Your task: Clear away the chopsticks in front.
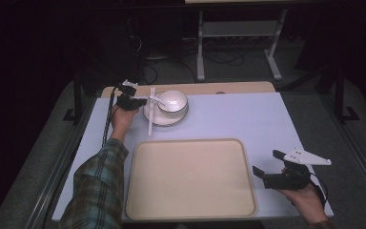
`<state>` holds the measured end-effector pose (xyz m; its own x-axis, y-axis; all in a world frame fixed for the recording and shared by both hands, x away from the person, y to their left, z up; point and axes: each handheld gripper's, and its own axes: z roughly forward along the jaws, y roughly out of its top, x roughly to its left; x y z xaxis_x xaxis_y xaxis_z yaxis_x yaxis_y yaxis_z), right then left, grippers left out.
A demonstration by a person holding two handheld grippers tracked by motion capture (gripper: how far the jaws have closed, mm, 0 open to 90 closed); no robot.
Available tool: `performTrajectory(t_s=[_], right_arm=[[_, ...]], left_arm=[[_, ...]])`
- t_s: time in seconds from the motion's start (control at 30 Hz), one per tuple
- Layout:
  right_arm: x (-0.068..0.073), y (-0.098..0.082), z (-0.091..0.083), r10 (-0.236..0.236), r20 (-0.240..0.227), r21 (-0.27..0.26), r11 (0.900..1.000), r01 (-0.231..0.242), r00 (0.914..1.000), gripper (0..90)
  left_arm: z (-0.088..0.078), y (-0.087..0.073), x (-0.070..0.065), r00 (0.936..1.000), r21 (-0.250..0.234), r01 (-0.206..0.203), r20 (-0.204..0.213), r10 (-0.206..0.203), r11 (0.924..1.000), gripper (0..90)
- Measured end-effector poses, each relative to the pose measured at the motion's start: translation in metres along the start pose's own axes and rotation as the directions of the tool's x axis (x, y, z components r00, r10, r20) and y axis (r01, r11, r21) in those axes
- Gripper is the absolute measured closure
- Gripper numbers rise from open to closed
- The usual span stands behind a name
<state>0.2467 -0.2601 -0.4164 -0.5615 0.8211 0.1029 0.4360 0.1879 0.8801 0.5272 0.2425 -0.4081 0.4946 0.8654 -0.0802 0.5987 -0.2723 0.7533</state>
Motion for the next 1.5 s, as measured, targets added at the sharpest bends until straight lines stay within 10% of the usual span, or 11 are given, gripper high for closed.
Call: performTrajectory(t_s=[0.8, 1.5], right_arm=[[0.001, 0.0, 0.0, 0.0, -0.009, -0.003, 1.0, 0.0, 1.0, 2.2], [0.001, 0.0, -0.001, 0.004, -0.009, -0.005, 1.0, -0.004, 1.0, 2.2]], left_arm=[[0.019, -0.004, -0.008, 0.9998, 0.042, 0.001, -0.02, 0.0, 0.9991, 89.8], [0.028, -0.006, -0.019, 0.9976, 0.038, 0.008, 0.068, -0.011, 0.9993, 89.8]])
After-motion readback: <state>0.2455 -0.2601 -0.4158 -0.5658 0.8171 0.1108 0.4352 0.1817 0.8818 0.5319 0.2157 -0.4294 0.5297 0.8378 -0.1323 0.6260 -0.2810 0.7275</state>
